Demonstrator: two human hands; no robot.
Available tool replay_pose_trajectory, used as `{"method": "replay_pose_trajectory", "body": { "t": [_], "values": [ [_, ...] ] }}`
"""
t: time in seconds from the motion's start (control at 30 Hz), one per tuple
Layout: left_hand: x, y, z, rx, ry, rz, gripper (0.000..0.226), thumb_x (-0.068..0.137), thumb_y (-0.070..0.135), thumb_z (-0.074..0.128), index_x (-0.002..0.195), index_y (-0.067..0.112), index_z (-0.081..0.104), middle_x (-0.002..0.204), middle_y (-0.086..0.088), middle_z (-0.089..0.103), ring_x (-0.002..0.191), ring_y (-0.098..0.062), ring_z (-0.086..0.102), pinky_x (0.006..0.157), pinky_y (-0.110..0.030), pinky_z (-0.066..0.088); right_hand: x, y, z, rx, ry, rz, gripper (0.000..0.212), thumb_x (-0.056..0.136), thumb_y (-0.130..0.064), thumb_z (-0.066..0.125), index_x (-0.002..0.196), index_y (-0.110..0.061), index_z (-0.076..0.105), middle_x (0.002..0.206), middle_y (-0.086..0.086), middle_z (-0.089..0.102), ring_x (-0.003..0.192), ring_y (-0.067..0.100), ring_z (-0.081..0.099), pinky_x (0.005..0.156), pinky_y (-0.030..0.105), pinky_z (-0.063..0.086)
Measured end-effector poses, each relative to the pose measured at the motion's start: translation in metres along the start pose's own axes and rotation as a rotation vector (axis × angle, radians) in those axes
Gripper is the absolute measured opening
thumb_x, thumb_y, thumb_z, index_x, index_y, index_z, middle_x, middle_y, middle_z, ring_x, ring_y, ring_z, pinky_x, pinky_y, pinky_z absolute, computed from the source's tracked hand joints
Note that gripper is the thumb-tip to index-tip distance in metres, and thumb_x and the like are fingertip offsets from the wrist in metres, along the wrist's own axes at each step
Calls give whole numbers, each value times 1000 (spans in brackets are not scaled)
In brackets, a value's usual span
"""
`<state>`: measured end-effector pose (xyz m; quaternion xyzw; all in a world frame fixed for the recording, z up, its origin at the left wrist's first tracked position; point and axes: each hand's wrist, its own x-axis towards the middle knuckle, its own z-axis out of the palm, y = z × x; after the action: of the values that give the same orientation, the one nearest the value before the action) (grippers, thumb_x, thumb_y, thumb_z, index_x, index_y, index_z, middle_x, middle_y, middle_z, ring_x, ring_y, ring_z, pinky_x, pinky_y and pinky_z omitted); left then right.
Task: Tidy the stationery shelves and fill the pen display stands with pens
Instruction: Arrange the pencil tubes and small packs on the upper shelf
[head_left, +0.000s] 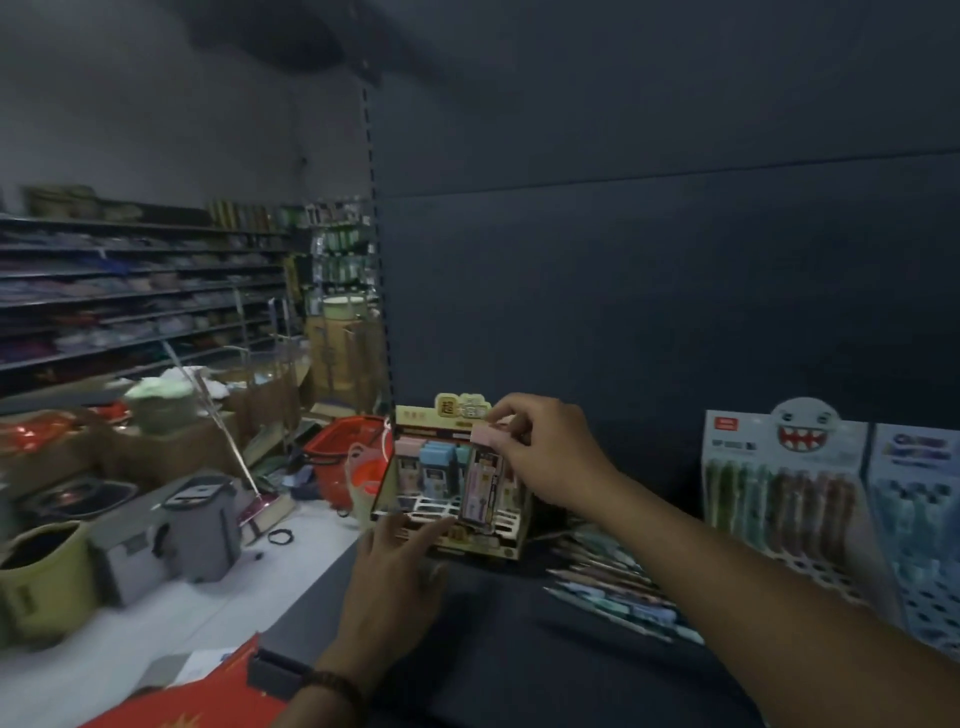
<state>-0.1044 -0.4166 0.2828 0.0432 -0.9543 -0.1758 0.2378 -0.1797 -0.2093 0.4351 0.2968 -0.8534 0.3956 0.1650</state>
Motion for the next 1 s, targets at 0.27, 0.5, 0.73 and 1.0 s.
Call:
{"method": "replay_pose_trajectory", "body": {
  "t": [0.27, 0.5, 0.73, 1.0],
  "values": [
    [3, -8, 15, -58, -27, -24, 81, 87, 47, 62, 157, 58, 23, 148, 5, 32, 134, -22, 38, 114, -39, 42, 56, -10, 69, -19, 47, -114, 19, 99, -18, 68, 114, -28, 74, 100, -12, 71, 92, 6, 67, 75, 24, 57],
    [5, -11, 20, -55, -13, -36, 82, 87, 50, 58, 159, 56, 18, 149, 5, 32, 135, -18, 36, 117, -35, 38, 82, 0, 109, -111, -1, -147, 28, 97, -13, 67, 121, -26, 74, 110, -4, 76, 94, 9, 60, 80, 28, 49],
    [6, -10, 19, -38, -13, -49, 81, 86, 54, 56, 159, 53, 20, 149, 5, 31, 135, -19, 36, 116, -34, 39, 92, 5, 130, -149, -60, -127, 30, 96, -10, 67, 123, -21, 75, 115, 2, 75, 100, 17, 69, 79, 25, 49],
    [6, -9, 22, -49, -16, -66, 80, 88, 53, 57, 159, 53, 19, 149, 5, 32, 136, -19, 35, 115, -36, 41, 94, 0, 139, -233, -129, -86, 27, 95, -6, 64, 118, -17, 75, 113, 6, 72, 97, 21, 67, 85, 40, 60]
  ]
}}
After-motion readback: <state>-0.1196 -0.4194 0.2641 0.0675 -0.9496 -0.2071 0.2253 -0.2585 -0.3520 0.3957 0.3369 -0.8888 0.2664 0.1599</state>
